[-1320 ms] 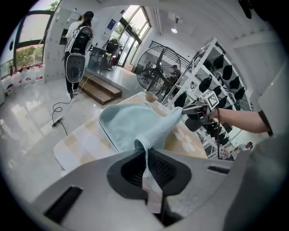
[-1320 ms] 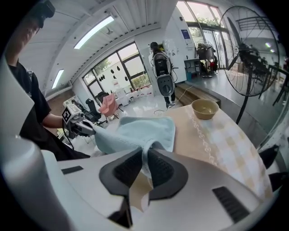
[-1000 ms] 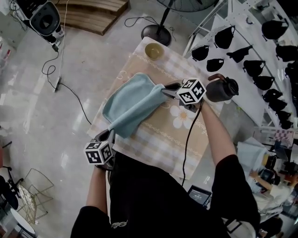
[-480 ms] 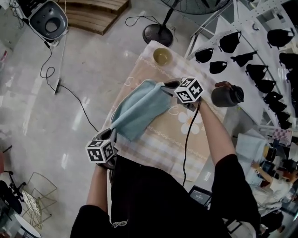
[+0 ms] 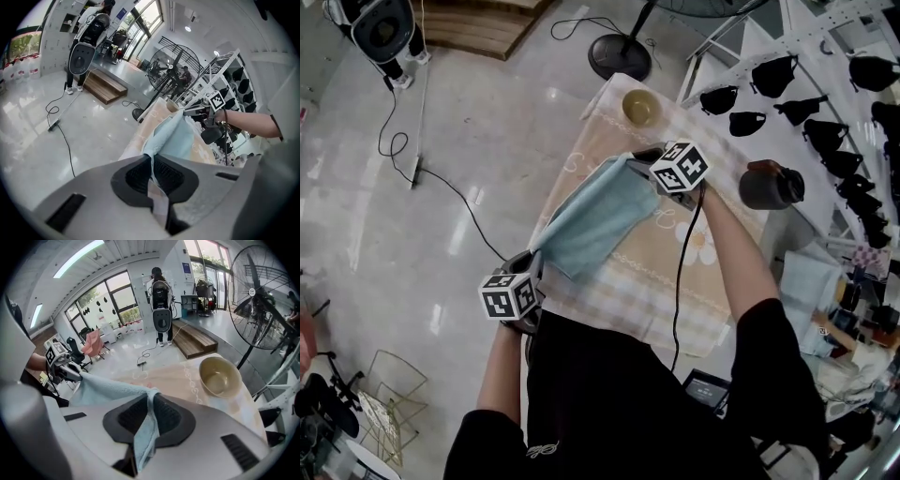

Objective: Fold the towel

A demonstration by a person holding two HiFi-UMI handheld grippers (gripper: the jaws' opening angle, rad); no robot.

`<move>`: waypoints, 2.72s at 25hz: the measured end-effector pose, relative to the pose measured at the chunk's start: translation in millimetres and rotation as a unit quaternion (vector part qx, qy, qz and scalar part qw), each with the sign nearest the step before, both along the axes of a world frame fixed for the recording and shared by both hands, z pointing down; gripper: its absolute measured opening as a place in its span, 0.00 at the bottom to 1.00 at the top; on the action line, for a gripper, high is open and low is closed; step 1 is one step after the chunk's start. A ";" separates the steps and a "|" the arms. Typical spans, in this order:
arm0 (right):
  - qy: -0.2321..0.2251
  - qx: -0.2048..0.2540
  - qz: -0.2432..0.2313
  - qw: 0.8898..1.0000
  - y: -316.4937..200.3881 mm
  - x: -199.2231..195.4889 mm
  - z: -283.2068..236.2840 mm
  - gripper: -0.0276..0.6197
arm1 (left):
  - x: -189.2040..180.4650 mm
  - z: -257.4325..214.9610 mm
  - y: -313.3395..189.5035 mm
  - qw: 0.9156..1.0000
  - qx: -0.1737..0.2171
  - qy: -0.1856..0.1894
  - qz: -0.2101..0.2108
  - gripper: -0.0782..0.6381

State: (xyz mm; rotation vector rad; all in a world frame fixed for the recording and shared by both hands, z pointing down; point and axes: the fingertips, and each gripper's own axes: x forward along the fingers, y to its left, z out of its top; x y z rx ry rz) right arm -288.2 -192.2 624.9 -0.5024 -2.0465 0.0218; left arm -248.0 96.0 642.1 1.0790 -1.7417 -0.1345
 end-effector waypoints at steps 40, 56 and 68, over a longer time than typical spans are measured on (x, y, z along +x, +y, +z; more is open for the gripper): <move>-0.240 -0.031 0.373 0.896 133.6 279.5 -81.3 0.36 | 114.6 -70.8 29.1 0.981 -0.010 -0.133 0.139 0.40; -0.195 -0.035 0.474 0.858 243.6 221.7 -39.3 0.36 | 21.1 -45.9 44.9 0.947 0.011 -0.148 0.285 0.40; -0.127 -0.002 0.579 0.805 291.6 189.7 -0.2 0.36 | 14.5 3.9 28.0 0.896 0.028 -0.088 0.434 0.40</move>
